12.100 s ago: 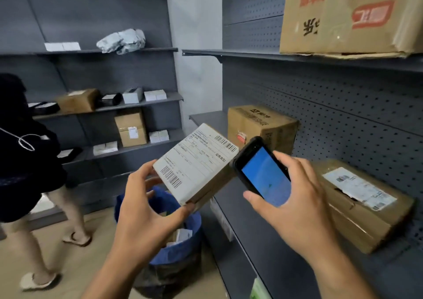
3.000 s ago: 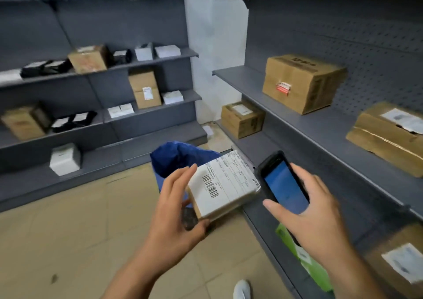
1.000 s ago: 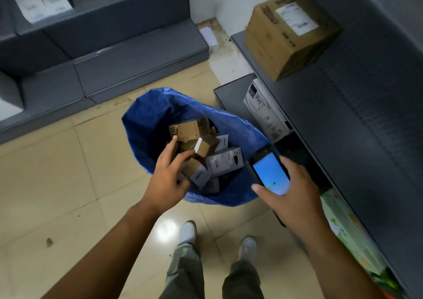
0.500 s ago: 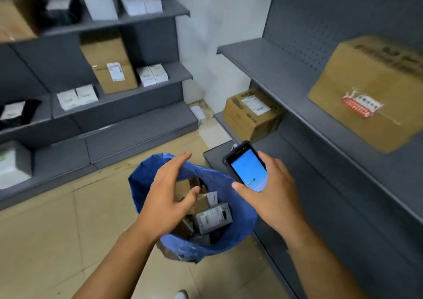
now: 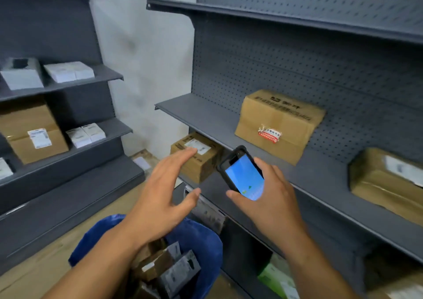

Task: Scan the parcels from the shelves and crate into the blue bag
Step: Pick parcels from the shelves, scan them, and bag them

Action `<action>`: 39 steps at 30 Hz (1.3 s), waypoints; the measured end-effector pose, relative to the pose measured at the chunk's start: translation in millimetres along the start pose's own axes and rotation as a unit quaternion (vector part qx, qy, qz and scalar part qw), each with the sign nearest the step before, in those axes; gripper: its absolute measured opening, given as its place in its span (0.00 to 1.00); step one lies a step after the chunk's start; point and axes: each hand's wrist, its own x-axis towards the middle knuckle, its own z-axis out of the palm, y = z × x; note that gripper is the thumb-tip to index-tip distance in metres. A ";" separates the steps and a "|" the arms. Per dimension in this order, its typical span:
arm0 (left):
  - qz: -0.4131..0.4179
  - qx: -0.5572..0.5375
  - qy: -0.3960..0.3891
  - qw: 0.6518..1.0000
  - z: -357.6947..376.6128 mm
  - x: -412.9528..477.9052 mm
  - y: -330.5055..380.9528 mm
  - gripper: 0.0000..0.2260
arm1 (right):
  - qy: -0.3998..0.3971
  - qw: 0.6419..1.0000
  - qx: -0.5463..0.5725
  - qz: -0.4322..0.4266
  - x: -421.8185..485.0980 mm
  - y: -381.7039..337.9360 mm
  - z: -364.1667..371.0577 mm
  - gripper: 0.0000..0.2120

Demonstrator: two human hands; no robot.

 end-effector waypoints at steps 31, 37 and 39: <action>0.281 -0.277 -0.258 0.882 388.8 -165.2 573.8 0.34 | 0.337 0.879 -0.142 0.305 -472.0 277.8 -451.5 0.43; 0.309 -0.299 -0.338 0.837 452.6 -222.0 653.5 0.34 | 0.394 0.824 -0.143 0.381 -569.6 322.5 -498.2 0.39; 0.310 -0.305 -0.360 0.825 474.7 -232.2 669.9 0.34 | 0.405 0.802 -0.152 0.411 -592.8 338.8 -505.8 0.43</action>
